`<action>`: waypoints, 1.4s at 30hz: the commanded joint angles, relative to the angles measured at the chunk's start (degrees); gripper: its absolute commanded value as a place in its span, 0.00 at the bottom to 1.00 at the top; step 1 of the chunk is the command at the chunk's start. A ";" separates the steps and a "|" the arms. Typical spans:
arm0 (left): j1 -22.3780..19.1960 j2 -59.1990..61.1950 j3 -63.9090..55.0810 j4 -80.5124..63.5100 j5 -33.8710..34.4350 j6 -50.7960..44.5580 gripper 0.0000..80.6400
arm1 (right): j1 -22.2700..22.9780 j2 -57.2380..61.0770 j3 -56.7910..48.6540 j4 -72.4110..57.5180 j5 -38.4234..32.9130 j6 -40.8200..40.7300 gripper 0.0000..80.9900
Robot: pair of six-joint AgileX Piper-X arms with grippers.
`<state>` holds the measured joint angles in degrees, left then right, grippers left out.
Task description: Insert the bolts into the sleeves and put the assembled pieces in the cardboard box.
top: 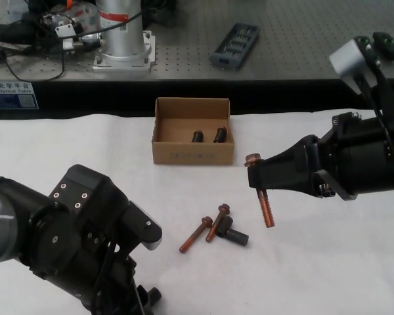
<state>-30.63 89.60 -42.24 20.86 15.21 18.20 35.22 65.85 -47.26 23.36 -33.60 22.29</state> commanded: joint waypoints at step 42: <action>-0.04 5.50 -3.12 -5.67 -0.38 4.27 0.41 | -0.40 -0.85 -0.28 -0.15 -2.15 -0.46 0.03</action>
<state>-30.63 93.93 -44.29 16.02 14.96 22.13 35.22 65.85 -47.26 23.36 -35.00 22.29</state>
